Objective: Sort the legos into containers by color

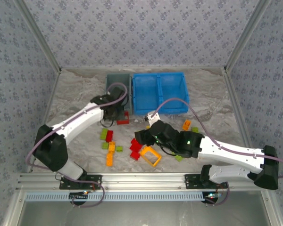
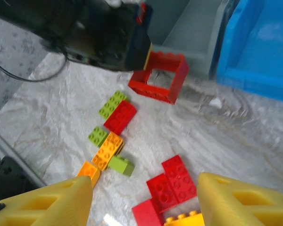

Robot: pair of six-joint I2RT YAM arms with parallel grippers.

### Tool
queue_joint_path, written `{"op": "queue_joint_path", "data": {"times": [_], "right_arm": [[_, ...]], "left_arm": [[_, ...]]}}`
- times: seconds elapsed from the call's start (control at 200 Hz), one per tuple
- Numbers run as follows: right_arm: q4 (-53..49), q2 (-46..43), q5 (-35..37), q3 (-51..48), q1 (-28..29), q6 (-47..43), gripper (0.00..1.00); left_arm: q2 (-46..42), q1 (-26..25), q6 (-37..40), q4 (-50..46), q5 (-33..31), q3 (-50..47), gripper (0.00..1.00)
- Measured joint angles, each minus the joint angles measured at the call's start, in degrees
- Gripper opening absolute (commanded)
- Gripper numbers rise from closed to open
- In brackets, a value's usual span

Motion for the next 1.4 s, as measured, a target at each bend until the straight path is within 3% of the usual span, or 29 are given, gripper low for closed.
{"op": "queue_joint_path", "data": {"times": [0.19,0.335,0.54,0.949,1.194,1.399], "right_arm": [[3.4,4.4,8.0,4.2,-0.1,-5.2,0.68],[5.7,12.2,12.8,11.3,-0.5,-9.1,0.69],[9.0,16.1,15.3,14.7,-2.0,-11.9,0.7],[10.4,17.8,16.3,14.8,-4.3,-11.7,0.71],[5.0,17.2,15.5,13.8,-4.6,-7.3,0.71],[-5.0,11.6,11.7,8.1,-4.7,-3.1,0.69]], "left_arm": [[6.2,5.8,4.0,-2.2,-0.5,16.8,0.0],[17.5,10.6,7.1,-3.3,-0.7,28.2,0.0],[33.4,14.2,10.8,-5.4,-0.2,43.1,0.0],[47.1,14.5,12.3,-4.4,2.5,52.0,0.0],[46.4,14.5,11.0,-2.7,3.4,48.4,0.3],[35.7,14.4,9.4,-0.7,3.4,36.3,0.48]]}}
